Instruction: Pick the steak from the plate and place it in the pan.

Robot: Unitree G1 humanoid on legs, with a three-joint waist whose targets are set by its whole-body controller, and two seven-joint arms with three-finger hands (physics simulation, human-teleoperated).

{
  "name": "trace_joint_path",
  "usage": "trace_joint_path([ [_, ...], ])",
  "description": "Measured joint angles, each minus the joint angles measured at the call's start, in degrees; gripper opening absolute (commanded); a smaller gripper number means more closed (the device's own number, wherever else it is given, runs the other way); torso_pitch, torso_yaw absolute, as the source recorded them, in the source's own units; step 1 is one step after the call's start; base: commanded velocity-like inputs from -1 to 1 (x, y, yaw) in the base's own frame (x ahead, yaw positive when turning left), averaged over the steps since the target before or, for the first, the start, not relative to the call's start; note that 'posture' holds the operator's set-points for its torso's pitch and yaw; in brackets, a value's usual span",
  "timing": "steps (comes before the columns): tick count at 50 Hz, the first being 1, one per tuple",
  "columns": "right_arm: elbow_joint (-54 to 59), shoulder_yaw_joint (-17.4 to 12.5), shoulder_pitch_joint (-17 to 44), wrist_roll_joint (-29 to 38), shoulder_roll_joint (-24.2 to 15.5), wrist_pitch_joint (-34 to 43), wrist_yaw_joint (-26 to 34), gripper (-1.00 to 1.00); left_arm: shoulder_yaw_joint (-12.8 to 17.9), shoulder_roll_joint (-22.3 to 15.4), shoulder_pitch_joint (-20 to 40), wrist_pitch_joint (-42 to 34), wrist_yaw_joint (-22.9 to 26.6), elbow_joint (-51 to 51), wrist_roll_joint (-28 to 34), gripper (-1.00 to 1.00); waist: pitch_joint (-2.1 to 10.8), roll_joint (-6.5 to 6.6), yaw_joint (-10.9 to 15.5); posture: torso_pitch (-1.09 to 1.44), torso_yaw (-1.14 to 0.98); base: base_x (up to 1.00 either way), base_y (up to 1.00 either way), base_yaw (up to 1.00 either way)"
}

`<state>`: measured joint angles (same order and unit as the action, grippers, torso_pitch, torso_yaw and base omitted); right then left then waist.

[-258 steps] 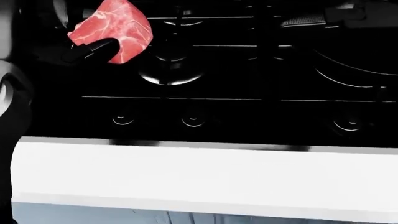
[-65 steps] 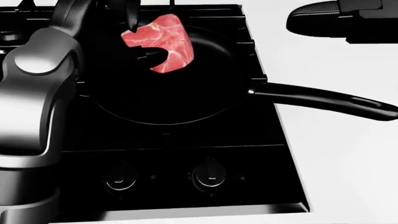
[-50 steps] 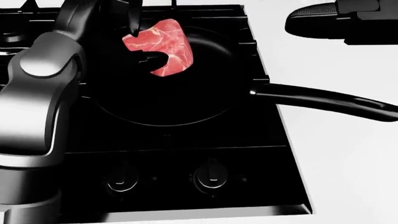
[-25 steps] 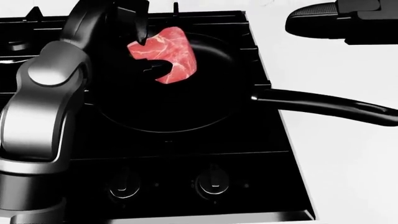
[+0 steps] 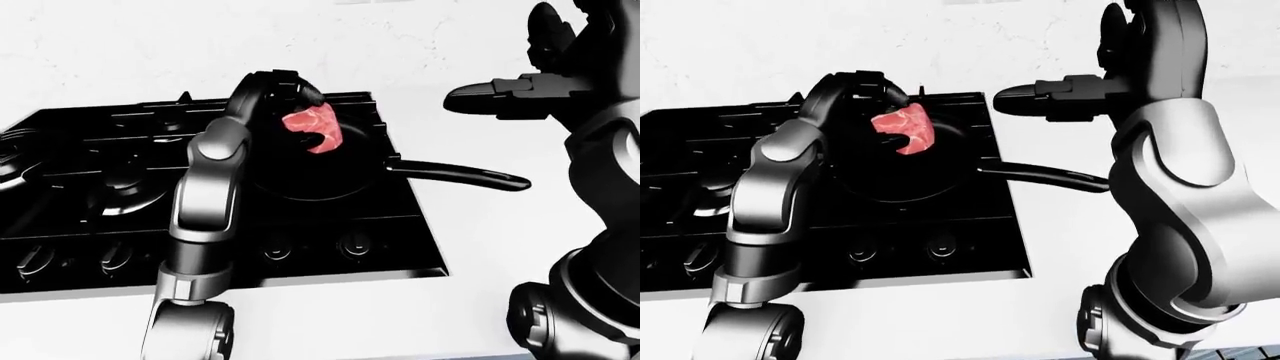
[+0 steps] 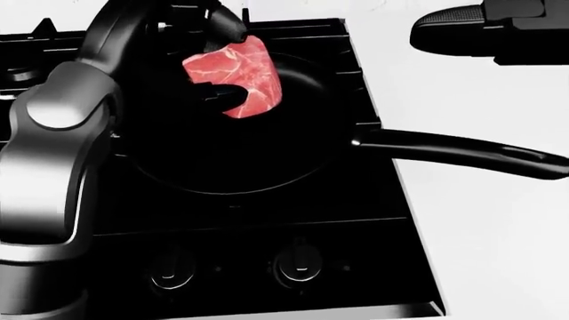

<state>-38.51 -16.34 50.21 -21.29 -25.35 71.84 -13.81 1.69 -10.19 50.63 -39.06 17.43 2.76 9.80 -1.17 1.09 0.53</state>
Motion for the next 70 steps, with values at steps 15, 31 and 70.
trace_joint_path([
  [15,-0.2,0.2,0.4,0.0,0.1,0.4,0.2,1.0,0.9,0.1,0.4,-0.2,0.7,-0.9,0.3,0.82,-0.17,-0.45,-0.1,0.0,0.0,0.0,0.0,0.0],
  [31,-0.6,1.3,1.2,0.6,0.2,1.8,0.3,1.0,4.6,-1.4,1.6,-2.5,-5.3,-3.6,-3.9,1.0,-1.01,-1.11,-0.3,0.0,0.0,0.0,0.0,0.0],
  [70,-3.0,5.0,4.6,11.7,4.6,-2.9,7.6,1.0,10.6,-9.1,-1.0,-6.3,-30.1,-31.9,-19.7,1.0,-2.15,0.02,-0.9,0.0,0.0,0.0,0.0,0.0],
])
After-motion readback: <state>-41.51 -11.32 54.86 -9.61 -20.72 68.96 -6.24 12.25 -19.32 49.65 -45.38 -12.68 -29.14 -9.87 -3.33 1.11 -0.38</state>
